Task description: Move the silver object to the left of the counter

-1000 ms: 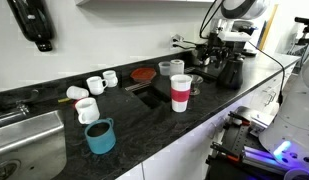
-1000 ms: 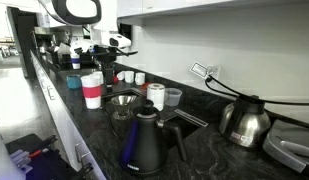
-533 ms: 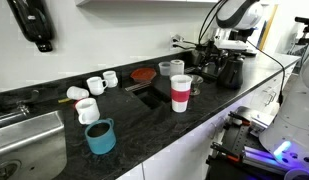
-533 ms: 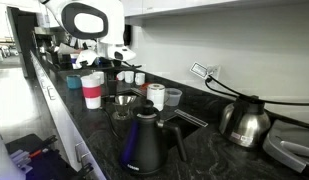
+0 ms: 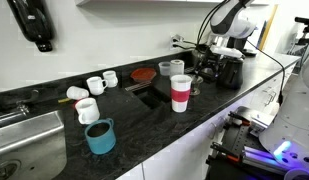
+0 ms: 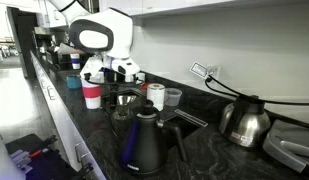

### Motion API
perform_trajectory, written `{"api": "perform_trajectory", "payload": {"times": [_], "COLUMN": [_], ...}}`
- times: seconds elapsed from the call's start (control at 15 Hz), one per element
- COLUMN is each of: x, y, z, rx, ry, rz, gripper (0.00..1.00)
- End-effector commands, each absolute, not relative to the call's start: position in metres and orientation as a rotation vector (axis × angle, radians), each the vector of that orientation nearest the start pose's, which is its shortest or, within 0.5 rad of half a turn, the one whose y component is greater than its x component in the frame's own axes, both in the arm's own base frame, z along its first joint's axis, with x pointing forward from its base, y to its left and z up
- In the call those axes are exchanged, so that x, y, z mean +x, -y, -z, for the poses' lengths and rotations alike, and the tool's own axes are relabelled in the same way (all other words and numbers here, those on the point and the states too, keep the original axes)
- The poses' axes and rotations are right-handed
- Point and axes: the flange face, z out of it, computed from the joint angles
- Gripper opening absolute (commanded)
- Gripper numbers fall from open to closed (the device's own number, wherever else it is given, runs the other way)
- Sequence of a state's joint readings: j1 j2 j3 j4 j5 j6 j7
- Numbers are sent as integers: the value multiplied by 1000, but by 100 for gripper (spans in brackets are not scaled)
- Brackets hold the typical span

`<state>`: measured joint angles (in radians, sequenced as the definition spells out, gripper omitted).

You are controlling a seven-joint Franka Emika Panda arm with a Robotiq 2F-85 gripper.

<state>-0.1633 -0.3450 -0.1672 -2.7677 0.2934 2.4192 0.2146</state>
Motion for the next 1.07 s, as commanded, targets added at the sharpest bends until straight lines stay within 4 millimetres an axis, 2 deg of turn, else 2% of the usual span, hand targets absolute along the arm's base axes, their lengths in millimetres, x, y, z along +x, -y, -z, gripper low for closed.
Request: {"api": "perform_trajectory", "payload": {"times": [0.0,0.4,0.87,1.0], "x": [360,356,347,346], "y": [122,130,141,143], "z": [-314,-303,-277,-274], "rx": [-2628,-2440,-2386,-2378], "ry": [-1051,-1105,-1170,-1180], "rz": [51,55,-6,-15], "gripper": [100,100,99,89]}}
